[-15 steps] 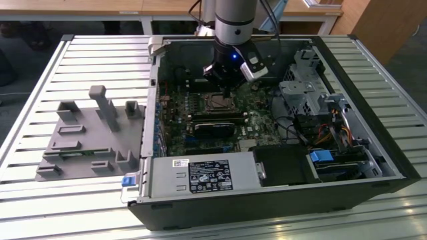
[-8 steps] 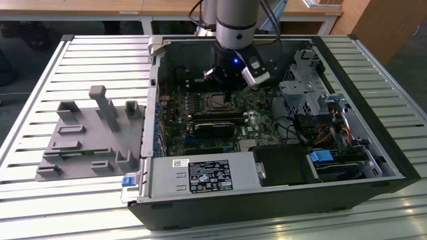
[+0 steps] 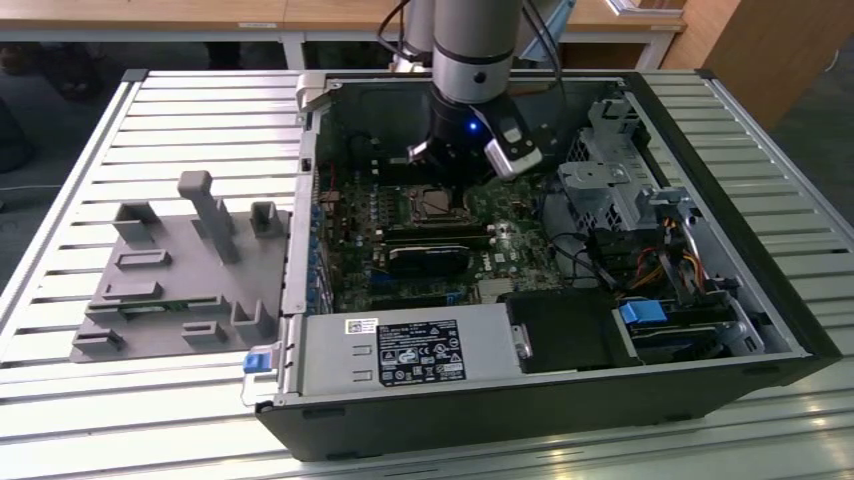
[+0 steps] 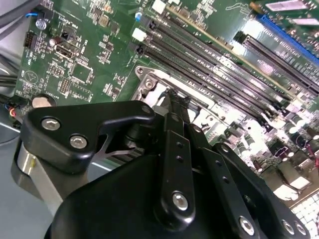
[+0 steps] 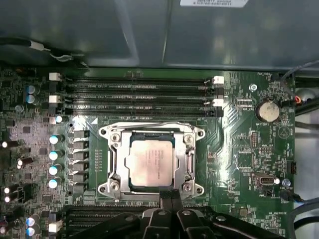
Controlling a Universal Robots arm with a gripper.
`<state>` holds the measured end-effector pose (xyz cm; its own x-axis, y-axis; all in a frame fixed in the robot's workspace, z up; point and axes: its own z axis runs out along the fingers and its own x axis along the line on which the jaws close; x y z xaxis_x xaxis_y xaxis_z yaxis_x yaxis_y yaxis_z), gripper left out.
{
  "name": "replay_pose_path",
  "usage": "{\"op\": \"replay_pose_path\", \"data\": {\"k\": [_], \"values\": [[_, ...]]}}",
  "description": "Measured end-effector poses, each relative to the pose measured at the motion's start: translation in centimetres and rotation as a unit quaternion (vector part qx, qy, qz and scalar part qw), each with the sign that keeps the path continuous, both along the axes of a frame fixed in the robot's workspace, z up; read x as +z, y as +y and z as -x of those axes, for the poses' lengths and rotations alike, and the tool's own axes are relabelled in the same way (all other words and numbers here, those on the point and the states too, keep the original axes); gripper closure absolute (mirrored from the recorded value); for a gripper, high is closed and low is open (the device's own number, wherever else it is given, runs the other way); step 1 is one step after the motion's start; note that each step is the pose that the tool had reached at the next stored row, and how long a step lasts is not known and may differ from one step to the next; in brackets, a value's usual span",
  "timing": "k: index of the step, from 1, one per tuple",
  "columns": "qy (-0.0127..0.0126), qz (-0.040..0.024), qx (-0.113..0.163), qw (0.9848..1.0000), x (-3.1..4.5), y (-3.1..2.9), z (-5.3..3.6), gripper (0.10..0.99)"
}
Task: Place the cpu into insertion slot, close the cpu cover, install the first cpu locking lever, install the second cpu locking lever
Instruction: 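Install the second cpu locking lever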
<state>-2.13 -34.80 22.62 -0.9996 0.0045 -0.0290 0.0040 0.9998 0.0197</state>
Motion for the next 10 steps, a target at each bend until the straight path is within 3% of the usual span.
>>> {"op": "replay_pose_path", "data": {"k": [6,10], "values": [[0.0000,0.0000,0.000,1.0000,0.00,-0.63,0.05,0.980],[0.0000,0.0000,0.000,1.0000,-0.01,-0.84,0.89,0.980]]}}
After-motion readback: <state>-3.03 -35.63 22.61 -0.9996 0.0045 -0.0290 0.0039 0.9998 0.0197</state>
